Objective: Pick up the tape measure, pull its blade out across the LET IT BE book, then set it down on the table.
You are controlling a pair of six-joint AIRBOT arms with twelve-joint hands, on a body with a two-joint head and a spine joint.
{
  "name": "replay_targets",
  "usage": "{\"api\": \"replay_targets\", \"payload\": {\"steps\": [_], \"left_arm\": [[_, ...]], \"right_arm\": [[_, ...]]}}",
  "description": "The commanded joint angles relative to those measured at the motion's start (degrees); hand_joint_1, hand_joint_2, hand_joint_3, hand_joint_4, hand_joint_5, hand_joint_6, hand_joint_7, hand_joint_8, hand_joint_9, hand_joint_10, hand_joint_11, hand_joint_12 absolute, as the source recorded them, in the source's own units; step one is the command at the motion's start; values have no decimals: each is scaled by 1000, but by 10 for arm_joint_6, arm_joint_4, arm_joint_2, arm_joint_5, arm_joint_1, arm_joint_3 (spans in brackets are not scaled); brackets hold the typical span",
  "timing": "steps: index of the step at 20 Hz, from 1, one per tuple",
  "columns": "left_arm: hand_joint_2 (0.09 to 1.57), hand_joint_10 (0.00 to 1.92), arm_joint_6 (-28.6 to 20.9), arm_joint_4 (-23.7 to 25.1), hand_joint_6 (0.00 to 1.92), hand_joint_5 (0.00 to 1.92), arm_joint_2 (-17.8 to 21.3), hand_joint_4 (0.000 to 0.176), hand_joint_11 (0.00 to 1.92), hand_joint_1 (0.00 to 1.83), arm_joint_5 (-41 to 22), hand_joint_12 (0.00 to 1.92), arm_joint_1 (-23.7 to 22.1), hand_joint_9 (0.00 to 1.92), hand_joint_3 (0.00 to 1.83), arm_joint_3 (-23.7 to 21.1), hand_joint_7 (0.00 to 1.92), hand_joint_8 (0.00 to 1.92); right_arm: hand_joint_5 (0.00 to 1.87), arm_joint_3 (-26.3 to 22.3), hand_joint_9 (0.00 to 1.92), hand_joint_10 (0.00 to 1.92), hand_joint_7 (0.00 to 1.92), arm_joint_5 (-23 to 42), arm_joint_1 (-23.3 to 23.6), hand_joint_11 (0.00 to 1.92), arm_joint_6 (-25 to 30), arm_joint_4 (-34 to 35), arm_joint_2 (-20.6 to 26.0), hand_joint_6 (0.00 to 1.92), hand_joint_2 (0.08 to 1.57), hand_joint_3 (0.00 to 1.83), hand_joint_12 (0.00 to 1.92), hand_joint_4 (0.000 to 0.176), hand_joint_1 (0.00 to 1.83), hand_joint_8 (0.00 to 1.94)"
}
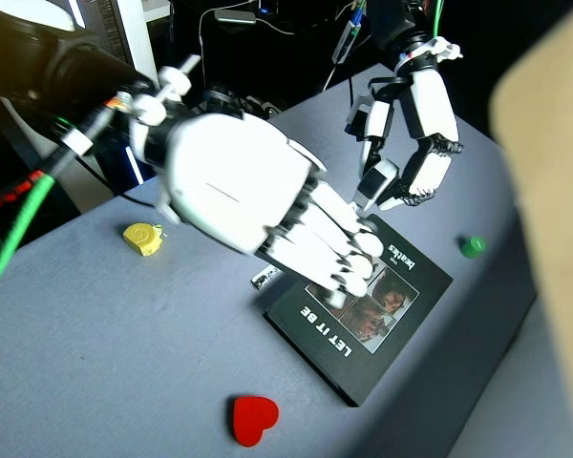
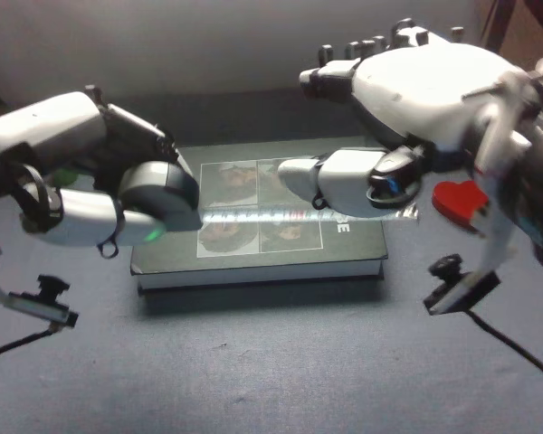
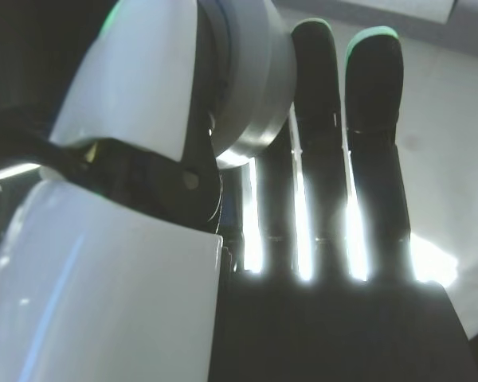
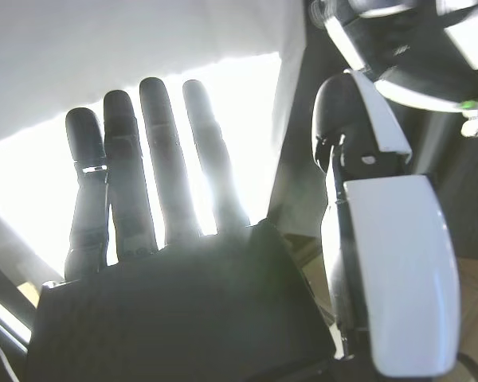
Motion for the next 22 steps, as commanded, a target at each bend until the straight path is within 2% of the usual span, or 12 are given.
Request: {"api": "replay_targets", "payload": {"steps": [1, 4, 6, 7, 8, 14, 22], "left_arm": [[1134, 1376, -6, 2, 868, 934, 1, 0, 751, 1371, -50, 1422, -13, 884, 0, 6, 912, 1047], [1134, 1375, -6, 2, 878, 927, 1, 0, 752, 1371, -42, 1428, -18, 885, 0, 14, 917, 1041], [1134, 1377, -5, 2, 877, 923, -1, 0, 742, 1371, -42, 1427, -17, 884, 0, 22, 918, 1044], [1134, 1377, -9, 2, 877, 923, -2, 0, 742, 1371, -42, 1427, -15, 884, 0, 26, 918, 1044], [1112, 1337, -11, 3, 770, 988, -2, 0, 762, 1368, -41, 1427, -13, 934, 0, 30, 971, 973], [1110, 1338, -42, 33, 748, 997, -7, 0, 749, 1369, -41, 1416, -11, 934, 0, 42, 974, 978], [1108, 1314, -67, 54, 744, 1004, -9, 0, 786, 1369, -41, 1389, -11, 951, 0, 46, 965, 977]], "right_arm": [[370, 7, 357, 6, 410, 6, 17, 1, -9, -22, -6, 10, 1075, 0, 1119, 0, 713, 7], [416, 42, 384, 14, 467, -8, 31, 18, -1, -19, -41, 21, 1061, 0, 1136, 0, 901, 21], [479, 49, 418, 15, 522, 1, 34, 61, 16, -22, -42, 20, 1069, 0, 1140, 0, 999, 10], [479, 48, 418, 15, 522, 2, 35, 61, 17, -21, -41, 20, 1069, 0, 1140, 0, 999, 10], [494, 47, 426, 15, 521, -4, 35, 62, 12, -21, -40, 19, 1072, 0, 1135, 0, 1035, 5], [635, 29, 634, 38, 689, -13, 33, 227, -32, 25, -30, 16, 1094, 1, 1113, 0, 1078, 13], [660, 34, 757, 48, 779, -28, 18, 307, -50, 69, -34, 6, 1102, 1, 1106, 0, 1089, 13]]}}
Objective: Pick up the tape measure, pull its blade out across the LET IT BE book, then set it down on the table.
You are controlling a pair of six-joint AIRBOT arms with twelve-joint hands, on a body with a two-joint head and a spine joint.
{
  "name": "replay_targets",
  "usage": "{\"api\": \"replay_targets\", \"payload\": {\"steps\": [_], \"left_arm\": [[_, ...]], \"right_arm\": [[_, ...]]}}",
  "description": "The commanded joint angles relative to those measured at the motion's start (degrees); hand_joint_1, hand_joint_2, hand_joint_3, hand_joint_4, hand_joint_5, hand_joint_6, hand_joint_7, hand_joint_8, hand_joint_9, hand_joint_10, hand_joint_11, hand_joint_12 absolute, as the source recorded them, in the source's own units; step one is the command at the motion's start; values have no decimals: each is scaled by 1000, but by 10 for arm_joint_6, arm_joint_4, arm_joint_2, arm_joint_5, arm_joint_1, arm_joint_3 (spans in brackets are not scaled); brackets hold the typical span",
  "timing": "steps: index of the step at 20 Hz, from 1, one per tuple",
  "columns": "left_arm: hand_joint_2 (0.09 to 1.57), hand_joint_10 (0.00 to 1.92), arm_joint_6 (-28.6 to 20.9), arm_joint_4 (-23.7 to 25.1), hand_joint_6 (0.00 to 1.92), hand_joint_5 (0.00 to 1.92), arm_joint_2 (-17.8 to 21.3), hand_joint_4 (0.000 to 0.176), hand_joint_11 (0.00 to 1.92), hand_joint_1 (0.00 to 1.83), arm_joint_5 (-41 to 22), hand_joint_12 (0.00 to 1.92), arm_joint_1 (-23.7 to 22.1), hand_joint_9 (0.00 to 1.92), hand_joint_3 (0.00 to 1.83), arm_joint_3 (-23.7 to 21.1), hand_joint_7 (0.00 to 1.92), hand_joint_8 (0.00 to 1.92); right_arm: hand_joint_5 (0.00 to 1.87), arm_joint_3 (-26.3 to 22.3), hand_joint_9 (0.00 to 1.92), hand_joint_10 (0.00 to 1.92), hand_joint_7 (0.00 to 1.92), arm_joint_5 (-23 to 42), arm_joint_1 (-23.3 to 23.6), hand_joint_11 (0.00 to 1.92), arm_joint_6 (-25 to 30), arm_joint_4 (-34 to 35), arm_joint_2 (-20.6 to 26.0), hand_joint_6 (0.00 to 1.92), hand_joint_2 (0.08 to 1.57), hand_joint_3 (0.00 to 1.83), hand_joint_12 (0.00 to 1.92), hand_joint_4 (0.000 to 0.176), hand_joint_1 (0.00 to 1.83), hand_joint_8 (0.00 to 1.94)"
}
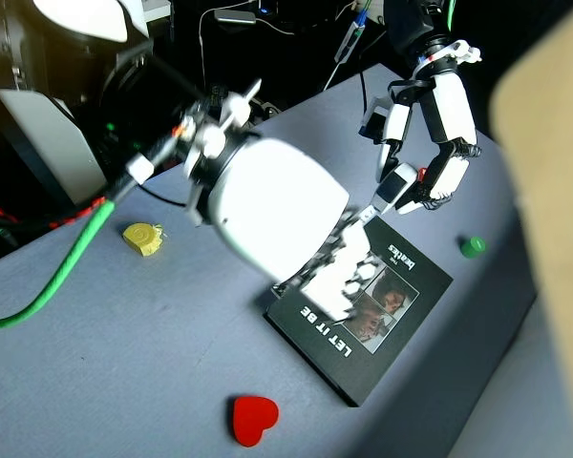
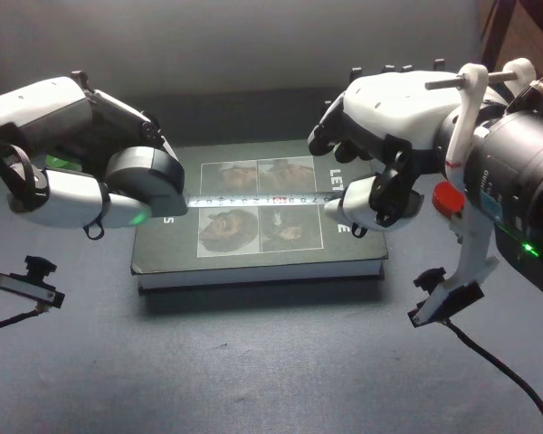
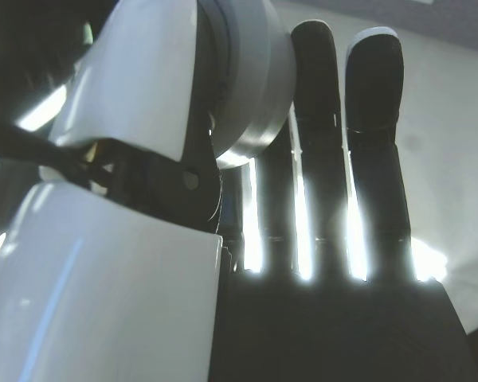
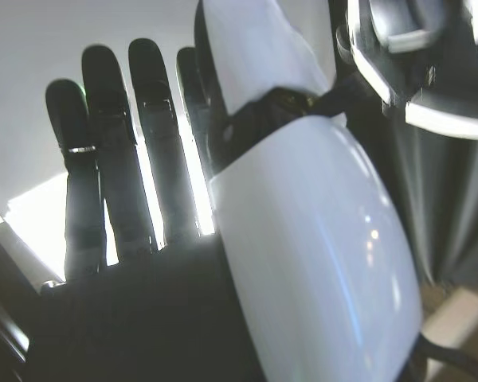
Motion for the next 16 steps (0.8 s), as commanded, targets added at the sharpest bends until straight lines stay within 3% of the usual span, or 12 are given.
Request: {"api": "replay_targets", "payload": {"steps": [1, 8, 12, 16], "left_arm": [[1112, 1323, -19, 14, 769, 992, -1, 0, 768, 1367, -65, 1385, -5, 943, 1, 5, 954, 990], [1130, 1374, -74, 65, 856, 951, -3, 0, 750, 1372, -71, 1408, -5, 877, 0, 16, 926, 1034], [1109, 1332, -80, 75, 725, 1010, -5, 0, 772, 1370, -78, 1401, -3, 938, 0, 17, 969, 987], [1107, 1329, -80, 77, 714, 1018, -5, 0, 775, 1371, -78, 1399, -3, 943, 0, 18, 967, 987]], "right_arm": [[644, 3, 754, 46, 778, -11, 3, 300, 1, -43, 0, 1, 1102, 1, 1104, 0, 1090, 12], [627, 8, 749, 36, 781, -11, 0, 286, -5, -27, -6, 0, 1112, 3, 1103, 0, 1102, 9], [639, 20, 745, 30, 782, -16, 0, 293, -5, -36, -19, 6, 1115, 4, 1107, 0, 1109, 7], [644, 28, 748, 30, 783, -17, -1, 293, -8, -38, -30, 7, 1115, 3, 1109, 0, 1111, 7]]}}
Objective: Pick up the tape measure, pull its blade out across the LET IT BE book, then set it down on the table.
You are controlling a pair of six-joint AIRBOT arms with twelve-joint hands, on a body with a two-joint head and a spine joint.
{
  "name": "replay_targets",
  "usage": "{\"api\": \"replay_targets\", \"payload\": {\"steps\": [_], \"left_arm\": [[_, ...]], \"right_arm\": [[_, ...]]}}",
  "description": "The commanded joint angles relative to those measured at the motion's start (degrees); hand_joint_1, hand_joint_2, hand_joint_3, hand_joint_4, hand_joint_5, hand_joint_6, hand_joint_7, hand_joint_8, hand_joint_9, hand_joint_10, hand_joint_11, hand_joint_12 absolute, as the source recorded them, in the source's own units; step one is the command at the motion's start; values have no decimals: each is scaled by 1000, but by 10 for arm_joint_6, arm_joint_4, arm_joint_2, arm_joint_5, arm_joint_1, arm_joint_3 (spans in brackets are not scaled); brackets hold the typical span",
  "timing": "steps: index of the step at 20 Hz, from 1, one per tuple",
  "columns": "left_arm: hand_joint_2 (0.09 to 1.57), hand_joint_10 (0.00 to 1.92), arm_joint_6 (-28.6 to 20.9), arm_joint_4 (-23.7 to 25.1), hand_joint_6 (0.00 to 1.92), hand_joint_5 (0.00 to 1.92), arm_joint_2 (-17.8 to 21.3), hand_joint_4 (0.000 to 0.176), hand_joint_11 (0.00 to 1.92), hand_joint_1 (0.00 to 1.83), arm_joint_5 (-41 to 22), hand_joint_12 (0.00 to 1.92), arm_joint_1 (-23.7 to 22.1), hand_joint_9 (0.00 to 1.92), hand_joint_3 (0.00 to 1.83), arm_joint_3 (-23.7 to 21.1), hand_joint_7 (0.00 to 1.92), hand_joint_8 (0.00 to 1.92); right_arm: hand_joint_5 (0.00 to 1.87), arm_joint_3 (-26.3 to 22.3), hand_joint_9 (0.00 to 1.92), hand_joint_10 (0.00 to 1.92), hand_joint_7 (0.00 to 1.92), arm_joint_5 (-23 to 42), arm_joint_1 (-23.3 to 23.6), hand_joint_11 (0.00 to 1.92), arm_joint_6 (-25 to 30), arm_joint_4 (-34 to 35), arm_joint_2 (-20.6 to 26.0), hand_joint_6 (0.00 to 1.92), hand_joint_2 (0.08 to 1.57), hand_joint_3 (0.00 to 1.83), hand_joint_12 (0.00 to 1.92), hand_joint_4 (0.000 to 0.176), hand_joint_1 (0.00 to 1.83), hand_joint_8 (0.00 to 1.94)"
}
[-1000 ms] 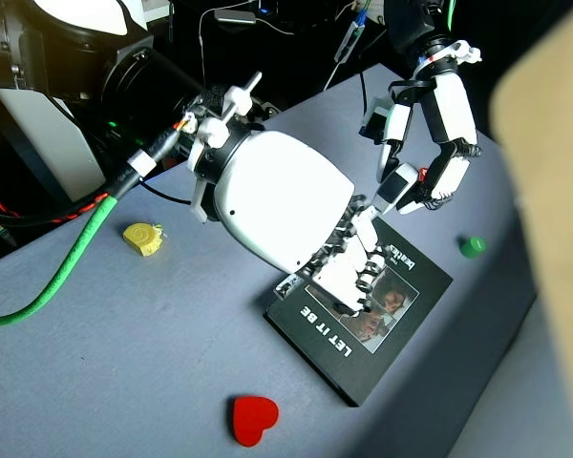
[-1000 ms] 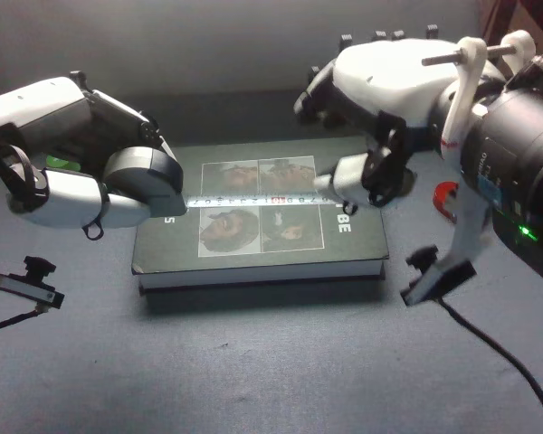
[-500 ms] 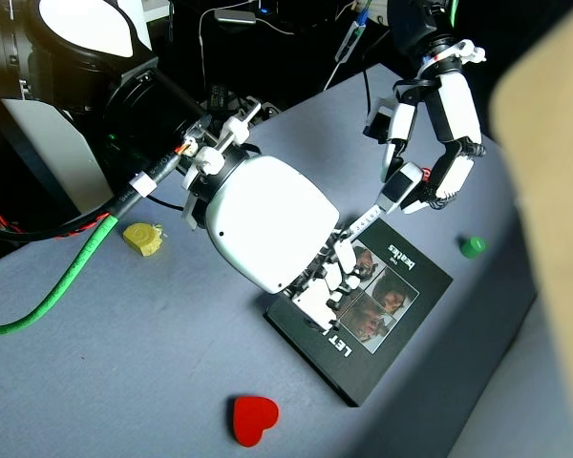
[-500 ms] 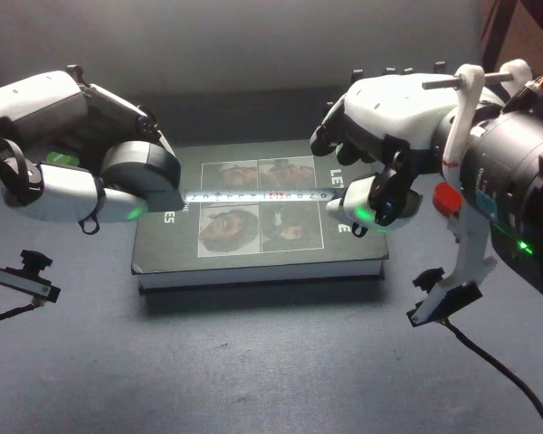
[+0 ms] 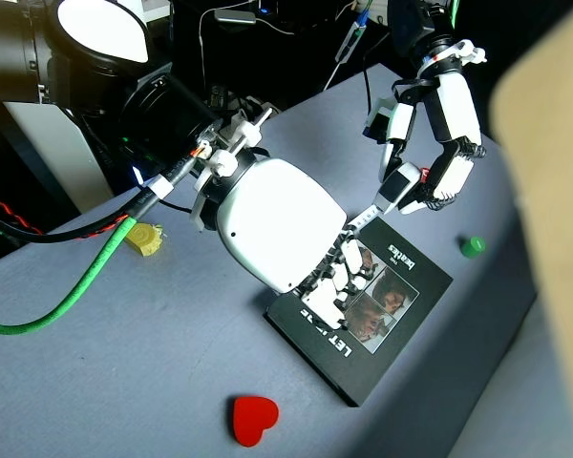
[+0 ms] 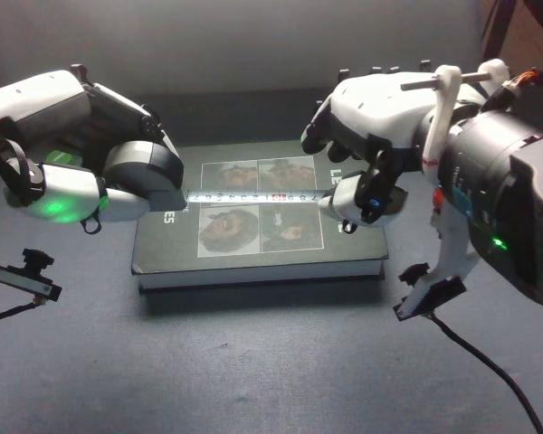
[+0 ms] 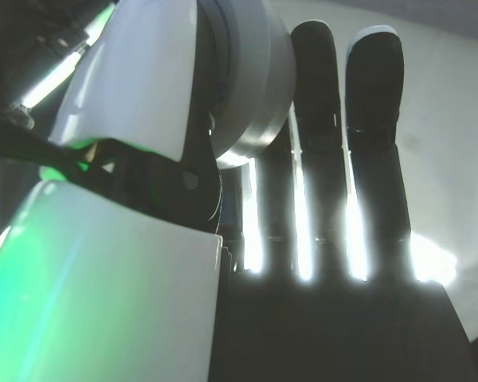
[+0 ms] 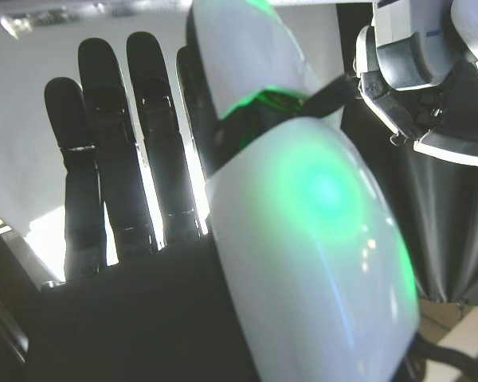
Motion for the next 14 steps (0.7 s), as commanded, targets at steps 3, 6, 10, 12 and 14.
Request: {"api": "replay_targets", "payload": {"steps": [3, 6, 10, 12, 14], "left_arm": [[1102, 1297, -8, -3, 734, 1021, -2, 0, 764, 1369, -71, 1386, -4, 959, 0, 3, 976, 952], [1104, 1295, -8, -3, 747, 1012, -2, 0, 805, 1369, -72, 1372, -4, 964, 0, 3, 966, 965], [1107, 1320, -9, -3, 754, 1011, -2, 0, 744, 1368, -73, 1392, -3, 941, 0, 4, 967, 971], [1108, 1323, -9, -3, 749, 1015, -2, 0, 742, 1367, -73, 1394, -3, 937, 1, 3, 961, 976], [1109, 1325, -9, -2, 751, 1008, -2, 0, 743, 1368, -74, 1395, -3, 937, 0, 3, 964, 978]], "right_arm": [[666, 4, 753, 29, 790, -8, 2, 292, -1, -47, -6, 14, 1114, 2, 1108, 0, 1105, 8], [666, 4, 764, 31, 793, -9, 1, 309, -4, -46, -11, 11, 1114, 1, 1116, 0, 1105, 7], [666, 7, 788, 37, 818, -9, -4, 338, -4, -45, -17, 9, 1114, 1, 1126, 0, 1101, 15], [668, 10, 789, 35, 821, -9, -6, 338, -4, -45, -21, 9, 1114, 1, 1124, 0, 1097, 14], [657, 12, 789, 34, 820, -8, -6, 331, -4, -46, -23, 3, 1115, 1, 1120, 0, 1090, 12]]}}
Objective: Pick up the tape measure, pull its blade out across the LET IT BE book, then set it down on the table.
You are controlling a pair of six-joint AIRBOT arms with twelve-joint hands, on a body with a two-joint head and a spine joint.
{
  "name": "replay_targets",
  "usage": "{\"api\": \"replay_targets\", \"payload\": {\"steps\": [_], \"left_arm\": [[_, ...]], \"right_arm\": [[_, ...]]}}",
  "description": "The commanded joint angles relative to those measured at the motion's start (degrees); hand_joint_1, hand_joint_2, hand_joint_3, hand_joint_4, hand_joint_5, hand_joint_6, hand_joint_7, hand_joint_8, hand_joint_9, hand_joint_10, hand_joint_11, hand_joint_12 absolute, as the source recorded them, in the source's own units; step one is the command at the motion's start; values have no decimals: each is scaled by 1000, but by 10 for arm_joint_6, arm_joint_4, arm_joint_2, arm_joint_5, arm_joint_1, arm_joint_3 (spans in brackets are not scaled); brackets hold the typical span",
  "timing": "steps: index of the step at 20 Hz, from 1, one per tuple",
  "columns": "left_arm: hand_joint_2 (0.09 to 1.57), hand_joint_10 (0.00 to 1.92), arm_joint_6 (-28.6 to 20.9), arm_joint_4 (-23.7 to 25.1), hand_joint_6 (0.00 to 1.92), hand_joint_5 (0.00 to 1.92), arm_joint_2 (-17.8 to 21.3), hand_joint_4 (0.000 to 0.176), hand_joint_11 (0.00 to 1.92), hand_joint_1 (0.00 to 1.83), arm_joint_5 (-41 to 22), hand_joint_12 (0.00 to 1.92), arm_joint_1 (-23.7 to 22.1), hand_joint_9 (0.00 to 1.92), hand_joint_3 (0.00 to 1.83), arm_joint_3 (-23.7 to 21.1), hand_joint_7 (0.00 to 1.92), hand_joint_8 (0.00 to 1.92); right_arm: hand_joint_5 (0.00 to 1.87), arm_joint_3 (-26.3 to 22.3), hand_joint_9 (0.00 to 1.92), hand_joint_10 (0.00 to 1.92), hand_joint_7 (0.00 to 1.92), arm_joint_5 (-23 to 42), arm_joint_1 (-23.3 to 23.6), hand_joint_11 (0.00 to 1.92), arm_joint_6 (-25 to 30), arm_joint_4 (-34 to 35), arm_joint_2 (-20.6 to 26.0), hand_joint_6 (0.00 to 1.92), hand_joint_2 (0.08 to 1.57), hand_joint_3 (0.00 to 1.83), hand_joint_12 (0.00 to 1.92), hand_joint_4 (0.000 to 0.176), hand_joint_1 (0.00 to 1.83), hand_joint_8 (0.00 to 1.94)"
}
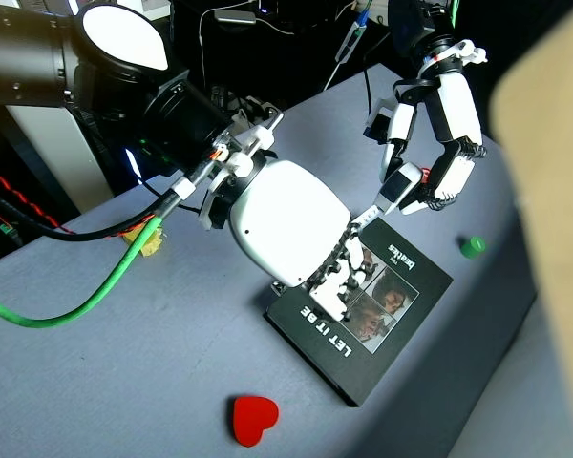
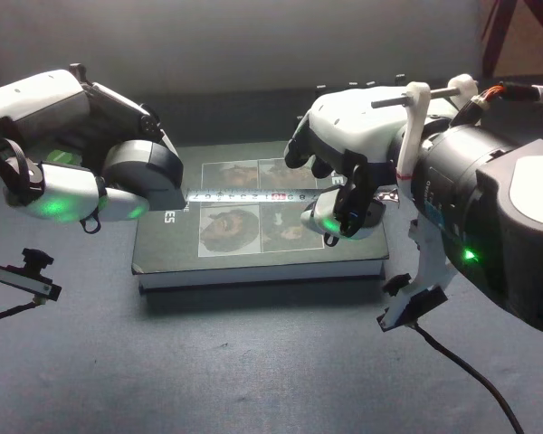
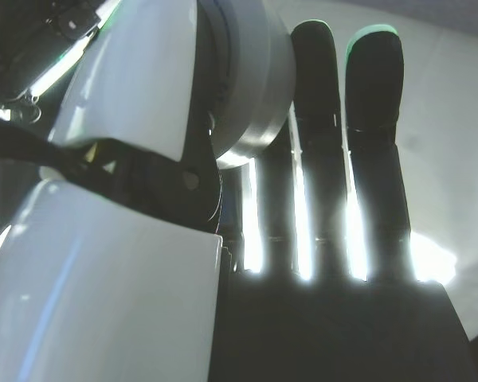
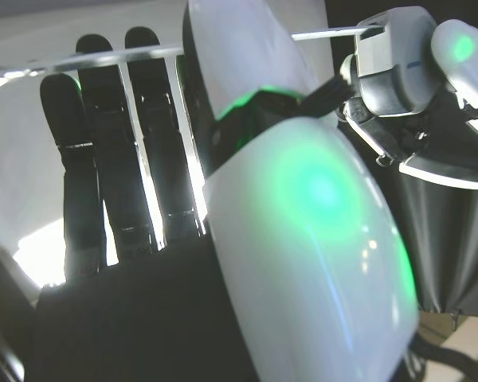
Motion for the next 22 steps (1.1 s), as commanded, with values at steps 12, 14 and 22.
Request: {"api": "replay_targets", "payload": {"steps": [12, 14, 22], "left_arm": [[1106, 1326, -10, -2, 727, 1012, -2, 0, 750, 1370, -75, 1395, -3, 941, 0, 3, 974, 976], [1106, 1315, -10, -2, 733, 1006, -1, 0, 748, 1370, -75, 1394, -1, 955, 0, 3, 968, 980], [1107, 1320, -12, 1, 730, 1012, -1, 0, 761, 1370, -75, 1396, -1, 943, 0, 4, 965, 993]], "right_arm": [[682, 1, 812, 34, 852, -7, 2, 352, 7, -59, 1, 7, 1117, 1, 1123, 0, 1081, 16], [691, 1, 812, 33, 853, -7, 2, 355, 8, -59, 1, 10, 1116, 1, 1124, 0, 1076, 15], [715, 1, 821, 31, 871, -7, -1, 359, 8, -59, 1, 17, 1125, 3, 1123, 0, 1060, 17]]}}
